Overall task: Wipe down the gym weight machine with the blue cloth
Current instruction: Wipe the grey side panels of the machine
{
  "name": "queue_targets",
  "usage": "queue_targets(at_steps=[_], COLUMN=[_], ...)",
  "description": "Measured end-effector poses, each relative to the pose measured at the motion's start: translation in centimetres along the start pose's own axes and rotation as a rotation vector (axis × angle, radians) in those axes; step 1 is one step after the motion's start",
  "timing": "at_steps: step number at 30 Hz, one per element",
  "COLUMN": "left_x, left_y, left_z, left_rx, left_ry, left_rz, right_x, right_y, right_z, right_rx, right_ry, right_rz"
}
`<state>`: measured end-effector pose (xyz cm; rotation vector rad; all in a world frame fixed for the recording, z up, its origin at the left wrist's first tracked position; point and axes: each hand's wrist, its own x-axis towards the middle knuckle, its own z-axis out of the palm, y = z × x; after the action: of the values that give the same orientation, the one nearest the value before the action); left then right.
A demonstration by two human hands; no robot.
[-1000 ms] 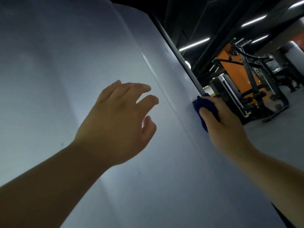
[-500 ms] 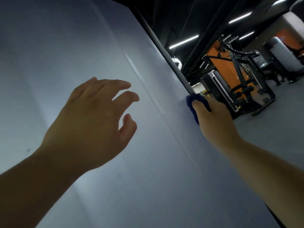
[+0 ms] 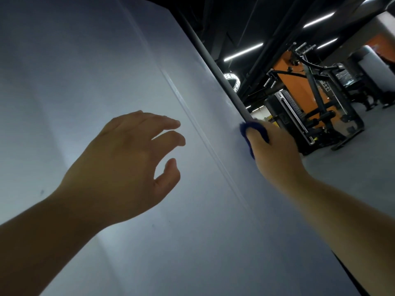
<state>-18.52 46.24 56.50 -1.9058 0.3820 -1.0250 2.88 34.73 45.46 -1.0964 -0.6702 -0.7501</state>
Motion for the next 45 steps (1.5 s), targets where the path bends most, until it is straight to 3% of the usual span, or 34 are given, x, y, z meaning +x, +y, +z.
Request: queue_targets(at_steps=[3, 7, 13, 17, 19, 23, 30, 35, 37, 42, 43, 45], left_x=[0.1, 0.1, -0.8, -2.2, -3.2, -4.9, -9.5, -11.7, -12.4, -15.6, -16.3, -17.5], left_y=[0.1, 0.3, 0.8, 1.4, 1.9, 2.2, 2.5, 3.5, 3.5, 2.8, 2.8, 2.9], left_z=[0.1, -0.1, -0.5, -0.6, -0.4, -1.0, -2.5, -2.9, -3.2, -4.0, -4.2, -4.3], left_rx=[0.0, -0.011, -0.001, -0.012, -0.006, -0.036, -0.022, -0.013, -0.008, 0.013, 0.011, 0.013], left_ry=[0.03, 0.065, 0.113, 0.012, -0.043, -0.078, -0.111, -0.134, -0.136, -0.109, -0.103, -0.082], left_rz=[0.023, 0.052, 0.109, 0.069, 0.074, 0.067, -0.068, -0.168, -0.211, -0.298, -0.311, -0.336], right_x=[-4.1, -2.7, -6.5, -8.8, -6.4, -3.4, -12.3, -9.2, -12.0, -14.4, -13.1, -10.9], right_y=[1.8, 1.0, -1.3, 0.7, 1.2, 0.0, -3.4, -6.8, -7.9, -6.2, -6.3, -7.3], right_z=[-1.7, -0.9, 1.1, -0.7, -1.2, 0.0, 0.1, 3.2, 4.6, 2.6, 2.4, 2.9], right_rx=[0.033, 0.1, 0.032, -0.132, -0.139, 0.066, -0.111, 0.043, -0.027, -0.325, -0.329, -0.199], right_ry=[0.005, 0.005, 0.027, -0.127, -0.111, 0.032, -0.243, -0.065, -0.101, -0.488, -0.492, -0.351], right_rz=[0.093, 0.143, -0.135, -0.35, -0.255, 0.124, -0.295, -0.018, -0.175, -0.822, -0.827, -0.571])
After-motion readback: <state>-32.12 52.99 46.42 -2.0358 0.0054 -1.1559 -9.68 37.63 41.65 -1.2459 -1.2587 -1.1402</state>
